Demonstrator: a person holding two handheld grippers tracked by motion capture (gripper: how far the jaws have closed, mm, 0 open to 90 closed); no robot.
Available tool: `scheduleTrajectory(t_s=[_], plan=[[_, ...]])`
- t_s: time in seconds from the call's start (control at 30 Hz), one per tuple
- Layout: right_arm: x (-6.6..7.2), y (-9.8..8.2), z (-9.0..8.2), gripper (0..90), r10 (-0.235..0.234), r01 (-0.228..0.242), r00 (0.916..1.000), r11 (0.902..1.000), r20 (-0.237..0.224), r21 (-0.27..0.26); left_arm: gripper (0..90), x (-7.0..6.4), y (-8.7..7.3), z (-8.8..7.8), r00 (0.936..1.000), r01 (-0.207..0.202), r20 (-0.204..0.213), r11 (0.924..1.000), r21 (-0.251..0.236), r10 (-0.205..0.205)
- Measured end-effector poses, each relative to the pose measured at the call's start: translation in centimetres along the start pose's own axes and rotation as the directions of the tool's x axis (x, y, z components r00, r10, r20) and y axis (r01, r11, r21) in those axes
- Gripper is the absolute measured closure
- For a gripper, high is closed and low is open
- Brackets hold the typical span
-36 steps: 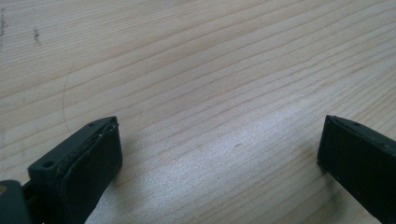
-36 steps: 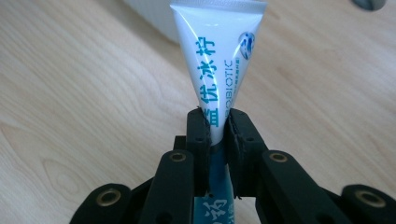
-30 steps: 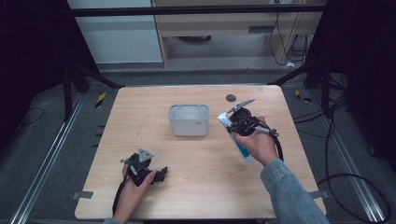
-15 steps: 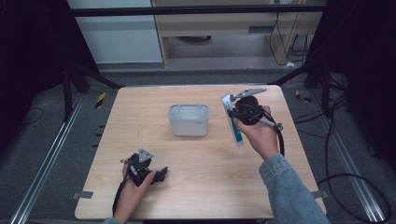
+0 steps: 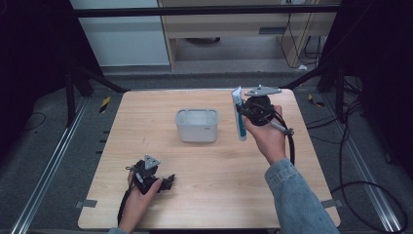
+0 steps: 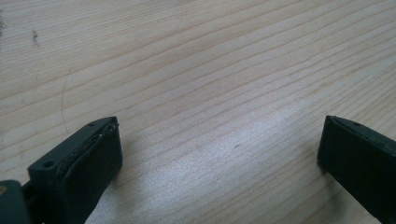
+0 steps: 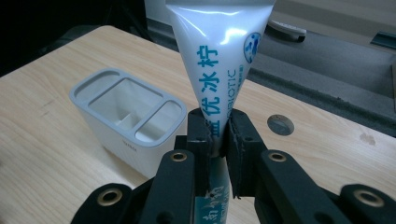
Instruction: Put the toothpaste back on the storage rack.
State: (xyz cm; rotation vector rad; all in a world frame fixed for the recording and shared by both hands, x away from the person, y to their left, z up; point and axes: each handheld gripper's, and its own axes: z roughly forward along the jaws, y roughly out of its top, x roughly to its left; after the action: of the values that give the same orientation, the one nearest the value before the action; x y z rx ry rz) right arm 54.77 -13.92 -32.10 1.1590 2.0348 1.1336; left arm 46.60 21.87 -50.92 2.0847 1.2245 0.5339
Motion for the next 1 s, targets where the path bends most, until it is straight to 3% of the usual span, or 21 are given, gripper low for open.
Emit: scheduleTrajectory(t_s=[0.3,0.8,0.9,1.0], plan=[[0.1,1.1,0.4,80.6,0.011,-0.01,0.9997,0.9985,0.02,-0.054,0.0,0.0,0.0,0.0,1.0,-0.001,0.001,1.0,0.0,0.001],[0.4,2.7,-0.3,80.6,0.008,-0.004,0.9993,0.994,0.036,-0.109,0.0,0.0,0.0,0.0,1.0,0.0,0.002,1.0,-0.002,0.0],[0.2,3.0,-0.7,80.6,0.027,-0.021,0.9991,0.9875,0.033,-0.156,0.0,0.0,0.0,0.0,1.0,-0.001,0.002,1.0,-0.002,0.001],[0.2,3.3,-0.9,80.6,0.031,-0.026,0.9991,0.9863,0.029,-0.163,0.0,0.0,0.0,0.0,1.0,0.0,0.002,1.0,-0.002,0.0]])
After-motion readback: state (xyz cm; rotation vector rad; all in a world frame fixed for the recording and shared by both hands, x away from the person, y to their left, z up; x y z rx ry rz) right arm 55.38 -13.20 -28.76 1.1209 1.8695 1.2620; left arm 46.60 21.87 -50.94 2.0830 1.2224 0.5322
